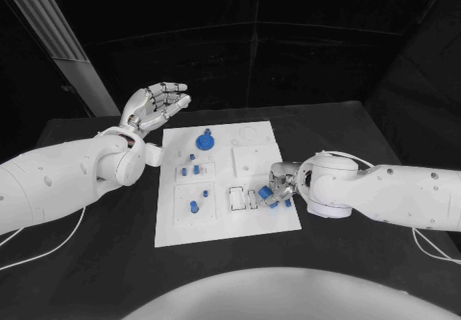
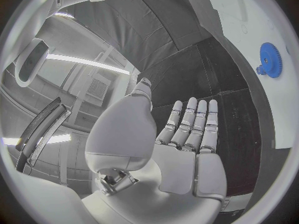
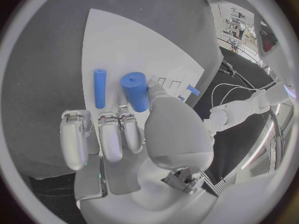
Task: Assemble the parts on the task board
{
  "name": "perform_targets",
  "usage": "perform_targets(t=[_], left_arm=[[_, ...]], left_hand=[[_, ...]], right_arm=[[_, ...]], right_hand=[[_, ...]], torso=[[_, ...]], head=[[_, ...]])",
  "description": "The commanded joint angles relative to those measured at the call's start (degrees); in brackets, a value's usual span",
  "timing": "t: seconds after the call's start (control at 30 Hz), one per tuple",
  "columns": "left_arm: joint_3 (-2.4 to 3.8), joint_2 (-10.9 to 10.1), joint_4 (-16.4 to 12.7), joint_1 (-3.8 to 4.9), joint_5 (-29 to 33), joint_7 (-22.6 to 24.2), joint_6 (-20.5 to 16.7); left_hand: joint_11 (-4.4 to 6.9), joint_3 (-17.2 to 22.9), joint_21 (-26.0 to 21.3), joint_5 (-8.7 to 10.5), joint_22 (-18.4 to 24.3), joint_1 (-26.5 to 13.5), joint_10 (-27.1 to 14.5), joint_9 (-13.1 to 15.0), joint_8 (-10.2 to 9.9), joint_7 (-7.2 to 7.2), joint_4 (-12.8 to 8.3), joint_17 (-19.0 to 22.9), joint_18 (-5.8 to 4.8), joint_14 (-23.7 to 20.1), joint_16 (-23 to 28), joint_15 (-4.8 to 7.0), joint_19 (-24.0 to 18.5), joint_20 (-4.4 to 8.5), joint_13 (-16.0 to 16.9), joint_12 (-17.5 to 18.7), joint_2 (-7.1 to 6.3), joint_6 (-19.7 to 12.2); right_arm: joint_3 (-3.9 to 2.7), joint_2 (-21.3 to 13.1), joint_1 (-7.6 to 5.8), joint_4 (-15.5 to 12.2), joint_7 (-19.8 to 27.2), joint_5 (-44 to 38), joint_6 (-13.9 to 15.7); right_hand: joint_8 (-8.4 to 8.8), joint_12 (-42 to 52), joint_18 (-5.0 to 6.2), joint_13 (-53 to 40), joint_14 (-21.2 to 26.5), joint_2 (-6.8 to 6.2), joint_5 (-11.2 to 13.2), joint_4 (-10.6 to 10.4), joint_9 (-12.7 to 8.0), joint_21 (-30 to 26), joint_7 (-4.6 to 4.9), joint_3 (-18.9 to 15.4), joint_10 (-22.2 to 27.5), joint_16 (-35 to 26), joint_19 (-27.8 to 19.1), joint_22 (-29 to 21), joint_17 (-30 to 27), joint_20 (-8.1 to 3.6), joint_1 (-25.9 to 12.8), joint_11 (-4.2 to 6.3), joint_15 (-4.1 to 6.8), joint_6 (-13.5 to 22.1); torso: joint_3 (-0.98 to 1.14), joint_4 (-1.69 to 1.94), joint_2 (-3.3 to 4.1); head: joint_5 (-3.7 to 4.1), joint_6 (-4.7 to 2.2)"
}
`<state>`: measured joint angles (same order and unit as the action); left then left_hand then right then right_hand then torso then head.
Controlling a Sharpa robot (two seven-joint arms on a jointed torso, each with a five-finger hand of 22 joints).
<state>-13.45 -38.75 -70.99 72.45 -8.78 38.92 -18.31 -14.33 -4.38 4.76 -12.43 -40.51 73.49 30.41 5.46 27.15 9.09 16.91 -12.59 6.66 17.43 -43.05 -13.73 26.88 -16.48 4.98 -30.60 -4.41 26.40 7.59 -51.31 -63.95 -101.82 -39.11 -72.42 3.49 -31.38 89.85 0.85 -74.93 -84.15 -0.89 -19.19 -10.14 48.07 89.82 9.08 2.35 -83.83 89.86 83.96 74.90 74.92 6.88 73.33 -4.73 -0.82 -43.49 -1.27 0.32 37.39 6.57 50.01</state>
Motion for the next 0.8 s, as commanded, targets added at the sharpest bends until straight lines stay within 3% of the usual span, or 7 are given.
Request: perform_targets(t=[0.03,0.17,0.27,0.4,0.6,0.8], left_arm=[[0.04,-0.04,-0.14,0.08,0.11,11.17,0.62],[0.04,-0.05,-0.13,0.08,0.11,11.16,0.66],[0.04,-0.11,-0.15,0.08,0.11,11.14,0.71],[0.04,-0.16,-0.09,0.08,0.11,11.11,0.73],[0.04,-0.06,0.05,0.07,0.11,11.04,0.73],[0.04,0.07,0.19,0.07,0.11,10.99,0.76]], left_hand=[[0.06,0.33,-0.38,-0.27,0.05,-0.06,-0.43,-0.05,0.21,7.36,0.04,0.04,-0.58,-0.41,-0.28,0.04,0.03,-0.14,-0.09,-0.1,0.62,-0.34],[0.06,0.33,-0.38,-0.27,0.05,-0.06,-0.43,-0.05,0.21,7.36,0.04,0.04,-0.58,-0.41,-0.28,0.04,0.03,-0.14,-0.09,-0.1,0.62,-0.34],[0.06,0.33,-0.39,-0.28,0.06,-0.06,-0.45,-0.06,0.26,7.36,0.04,0.1,-0.58,-0.43,-0.33,0.04,0.01,-0.14,-0.11,-0.16,0.65,-0.38],[0.06,0.33,-0.39,-0.28,0.06,-0.06,-0.45,-0.06,0.26,7.36,0.04,0.1,-0.58,-0.43,-0.33,0.04,0.01,-0.14,-0.11,-0.16,0.65,-0.38],[0.06,0.33,-0.39,-0.28,0.06,-0.06,-0.45,-0.06,0.26,7.36,0.04,0.1,-0.58,-0.43,-0.33,0.04,0.01,-0.14,-0.11,-0.16,0.65,-0.38],[0.06,0.33,-0.4,-0.28,0.07,-0.07,-0.47,-0.07,0.31,7.36,0.04,0.15,-0.59,-0.44,-0.37,0.04,-0.01,-0.14,-0.13,-0.21,0.68,-0.41]], right_arm=[[0.68,-0.02,0.78,0.26,-0.46,0.4,0.06],[0.67,-0.46,0.79,-0.33,1.32,0.92,3.22],[0.67,-1.37,0.8,-1.25,3.21,2.35,6.1],[0.64,-3.12,0.77,-2.87,5.75,5.66,9.47],[0.54,-6.42,0.33,-6.01,10.55,13.19,14.27],[0.5,-8.21,-1.42,-7.7,14.99,22.57,17.2]], right_hand=[[2.3,0.15,-0.85,-15.07,-5.85,3.56,-1.02,2.35,-34.0,0.18,-0.44,3.4,-6.17,0.14,6.04,15.1,15.08,0.4,4.7,0.0,-0.32,-1.5],[5.02,0.15,-0.85,-15.07,-5.85,3.63,-2.04,4.06,-35.67,0.18,-0.64,6.85,-6.17,0.14,6.04,15.1,15.08,0.26,5.51,0.27,-0.3,-4.25],[7.94,0.15,-0.85,-15.07,-5.85,2.86,-1.32,4.63,-37.22,0.18,-0.64,8.6,-6.17,0.14,6.04,15.1,15.08,0.37,4.86,0.1,-0.36,-6.05],[10.55,0.15,-0.85,-15.07,-5.85,2.42,-1.25,5.04,-38.53,0.18,-0.64,10.09,-6.17,0.14,6.04,15.1,15.08,0.4,4.16,0.16,-0.39,-7.92],[12.25,0.15,-0.85,-15.07,-5.85,2.12,-1.38,5.58,-39.3,0.18,-0.84,11.13,-6.17,0.14,6.04,15.1,15.08,0.35,3.99,0.27,-0.24,-9.63],[12.95,0.15,-0.85,-15.07,-5.85,2.03,-1.52,5.87,-39.59,0.18,-0.94,11.53,-6.17,0.14,6.04,15.1,15.08,0.3,3.98,0.38,-0.16,-10.5]], torso=[[0.02,0.02,-0.01],[0.06,-0.01,-0.02],[0.05,0.0,-0.02],[-0.01,0.03,-0.07],[-0.05,0.07,-0.04],[-0.03,-0.01,-0.02]], head=[[-0.02,-0.01],[-0.24,-0.01],[-0.5,-0.01],[-0.58,-0.01],[-0.74,-0.01],[-0.8,-0.01]])
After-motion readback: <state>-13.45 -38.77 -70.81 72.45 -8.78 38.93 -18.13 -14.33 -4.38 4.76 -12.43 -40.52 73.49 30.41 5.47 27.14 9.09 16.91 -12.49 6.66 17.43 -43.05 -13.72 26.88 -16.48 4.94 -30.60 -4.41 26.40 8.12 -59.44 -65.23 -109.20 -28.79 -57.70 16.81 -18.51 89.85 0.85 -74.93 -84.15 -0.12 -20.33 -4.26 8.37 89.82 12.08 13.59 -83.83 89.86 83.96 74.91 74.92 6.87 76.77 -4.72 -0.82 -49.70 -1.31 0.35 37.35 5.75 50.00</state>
